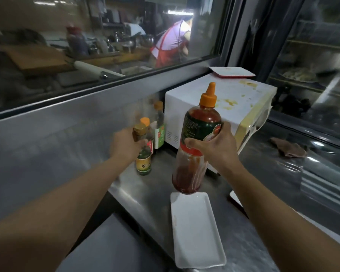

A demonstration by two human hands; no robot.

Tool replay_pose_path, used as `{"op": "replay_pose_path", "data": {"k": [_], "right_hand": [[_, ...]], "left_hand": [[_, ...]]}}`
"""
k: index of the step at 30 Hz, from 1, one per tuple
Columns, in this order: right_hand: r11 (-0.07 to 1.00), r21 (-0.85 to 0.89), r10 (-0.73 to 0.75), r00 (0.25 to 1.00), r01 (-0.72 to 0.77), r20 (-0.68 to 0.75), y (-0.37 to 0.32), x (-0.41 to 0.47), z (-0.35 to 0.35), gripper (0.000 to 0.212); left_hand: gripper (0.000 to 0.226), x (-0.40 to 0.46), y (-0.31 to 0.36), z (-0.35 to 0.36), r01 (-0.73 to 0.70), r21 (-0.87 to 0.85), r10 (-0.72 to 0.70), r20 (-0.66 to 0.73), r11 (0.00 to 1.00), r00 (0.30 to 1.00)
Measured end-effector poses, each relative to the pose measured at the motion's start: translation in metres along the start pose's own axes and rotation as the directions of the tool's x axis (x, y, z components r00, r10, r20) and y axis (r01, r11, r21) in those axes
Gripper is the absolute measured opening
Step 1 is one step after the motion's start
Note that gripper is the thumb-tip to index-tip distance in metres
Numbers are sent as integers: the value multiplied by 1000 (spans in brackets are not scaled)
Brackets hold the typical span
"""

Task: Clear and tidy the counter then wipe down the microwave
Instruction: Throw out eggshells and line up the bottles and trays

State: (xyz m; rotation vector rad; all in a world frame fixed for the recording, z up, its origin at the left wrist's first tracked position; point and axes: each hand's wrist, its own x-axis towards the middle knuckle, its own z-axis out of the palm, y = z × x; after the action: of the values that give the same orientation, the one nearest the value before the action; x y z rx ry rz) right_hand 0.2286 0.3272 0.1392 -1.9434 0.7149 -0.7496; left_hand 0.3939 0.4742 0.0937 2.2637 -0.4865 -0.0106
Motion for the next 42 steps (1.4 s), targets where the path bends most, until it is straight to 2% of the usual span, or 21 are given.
{"op": "replay_pose_path", "data": {"k": [2,7,12,26,42], "right_hand": [[1000,8,-15,999,14,29,4,7,12,77],[998,61,-36,995,30,92,25,28,40,74],[997,72,-44,990,35,136,39,46,60,71],[998,54,-48,978,38,202,63,79,85,77],[997,74,-50,970,33,238,80,84,93,76]], "left_hand": [[14,3,-10,0,16,6,-16,-16,1000,1000],[19,17,-40,15,90,83,-85,-63,992,994],[22,34,-60,32,99,101,-86,-130,990,988],[24,72,-77,61,134,235,-92,-181,963,979],[26,77,-74,72,141,255,-71,-264,957,962]]}}
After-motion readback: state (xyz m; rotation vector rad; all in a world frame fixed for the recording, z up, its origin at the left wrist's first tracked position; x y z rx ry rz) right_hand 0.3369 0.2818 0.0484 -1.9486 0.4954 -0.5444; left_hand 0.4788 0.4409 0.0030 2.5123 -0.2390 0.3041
